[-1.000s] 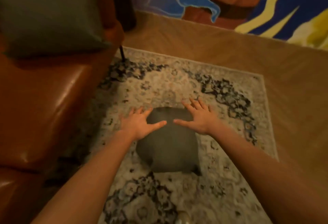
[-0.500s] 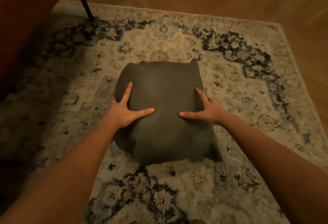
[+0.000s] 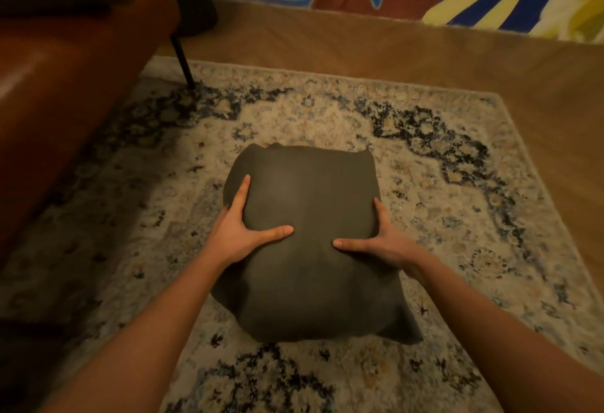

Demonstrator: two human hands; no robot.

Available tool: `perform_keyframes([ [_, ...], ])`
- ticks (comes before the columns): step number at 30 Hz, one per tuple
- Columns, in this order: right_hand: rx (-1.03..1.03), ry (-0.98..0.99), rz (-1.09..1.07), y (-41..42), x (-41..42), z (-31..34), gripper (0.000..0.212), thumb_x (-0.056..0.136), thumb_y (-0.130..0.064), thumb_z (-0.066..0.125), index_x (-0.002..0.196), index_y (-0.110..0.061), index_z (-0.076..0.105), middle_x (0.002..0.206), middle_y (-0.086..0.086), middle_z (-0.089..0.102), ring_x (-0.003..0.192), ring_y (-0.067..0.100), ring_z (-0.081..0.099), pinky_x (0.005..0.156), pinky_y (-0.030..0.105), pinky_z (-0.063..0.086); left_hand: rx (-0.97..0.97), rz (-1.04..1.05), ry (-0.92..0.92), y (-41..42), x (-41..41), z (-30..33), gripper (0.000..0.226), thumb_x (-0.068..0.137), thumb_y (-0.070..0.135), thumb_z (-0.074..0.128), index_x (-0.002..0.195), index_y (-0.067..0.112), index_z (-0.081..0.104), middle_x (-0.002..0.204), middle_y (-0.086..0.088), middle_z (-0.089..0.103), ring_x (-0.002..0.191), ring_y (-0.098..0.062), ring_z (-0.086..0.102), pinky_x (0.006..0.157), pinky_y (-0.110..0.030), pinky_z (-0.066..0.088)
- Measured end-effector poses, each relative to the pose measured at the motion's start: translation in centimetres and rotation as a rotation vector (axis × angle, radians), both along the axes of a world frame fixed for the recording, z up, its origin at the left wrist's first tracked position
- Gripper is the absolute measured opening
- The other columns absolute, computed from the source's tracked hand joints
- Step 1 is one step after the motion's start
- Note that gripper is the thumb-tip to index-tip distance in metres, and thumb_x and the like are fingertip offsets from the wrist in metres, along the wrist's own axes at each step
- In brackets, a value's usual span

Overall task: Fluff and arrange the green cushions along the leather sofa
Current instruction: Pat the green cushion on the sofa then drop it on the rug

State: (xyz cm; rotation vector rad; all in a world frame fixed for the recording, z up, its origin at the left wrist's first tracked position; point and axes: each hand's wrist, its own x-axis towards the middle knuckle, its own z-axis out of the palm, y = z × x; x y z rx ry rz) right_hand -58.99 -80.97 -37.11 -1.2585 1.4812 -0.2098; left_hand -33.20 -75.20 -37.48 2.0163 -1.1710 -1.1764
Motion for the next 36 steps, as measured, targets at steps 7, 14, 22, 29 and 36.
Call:
perform_keyframes([
  [7, -0.063, -0.082, 0.081, 0.1, 5.6, 14.6, 0.134, 0.060, -0.045, 0.085, 0.153, -0.027, -0.009, 0.158, 0.001, 0.017, 0.141, 0.025, 0.027, 0.113, 0.037, 0.026, -0.061, 0.021, -0.116, 0.6, 5.7, 16.6, 0.133, 0.036, 0.072, 0.079, 0.141, 0.060, -0.002, 0.154, -0.003, 0.021, 0.140, -0.027, 0.028, 0.114, -0.044, 0.027],
  [14, -0.156, -0.188, 0.298, -0.1, 16.9, 33.7, 0.134, 0.061, -0.043, 0.086, 0.153, -0.026, -0.009, 0.158, -0.002, 0.018, 0.140, 0.021, 0.031, 0.111, 0.034, 0.030, -0.181, 0.219, -0.166, 5.8, 15.5, 35.8, 0.134, 0.035, 0.069, 0.083, 0.140, 0.062, 0.000, 0.154, 0.000, 0.022, 0.142, -0.025, 0.026, 0.115, -0.040, 0.027],
  [22, -0.048, -0.356, 0.517, 6.2, 34.8, 46.4, 0.142, 0.053, -0.041, 0.090, 0.151, -0.032, -0.013, 0.156, 0.000, 0.022, 0.138, 0.024, 0.034, 0.113, 0.040, 0.033, -0.096, 0.458, -0.521, 17.0, 28.4, 52.9, 0.131, 0.045, 0.072, 0.078, 0.138, 0.061, -0.014, 0.156, -0.003, 0.022, 0.141, -0.030, 0.026, 0.112, -0.045, 0.030],
  [29, 0.144, -0.446, 0.645, 15.9, 49.2, 48.2, 0.158, 0.048, -0.031, 0.094, 0.144, -0.034, -0.031, 0.154, 0.004, 0.025, 0.136, 0.025, 0.035, 0.111, 0.044, 0.035, -0.034, 0.535, -0.984, 26.6, 36.9, 58.5, 0.124, 0.064, 0.052, 0.079, 0.135, 0.059, -0.022, 0.150, 0.003, 0.035, 0.126, -0.028, 0.047, 0.097, -0.051, 0.043],
  [36, 0.469, -0.452, 0.643, 22.6, 61.8, 44.2, 0.132, 0.064, -0.028, 0.086, 0.143, -0.047, -0.018, 0.110, -0.003, 0.058, 0.096, 0.027, 0.060, 0.087, 0.050, 0.052, 0.046, 0.380, -1.223, 31.8, 46.2, 55.3, 0.105, 0.082, 0.037, 0.066, 0.139, 0.052, -0.021, 0.156, 0.007, 0.024, 0.125, -0.025, 0.045, 0.099, -0.045, 0.035],
])
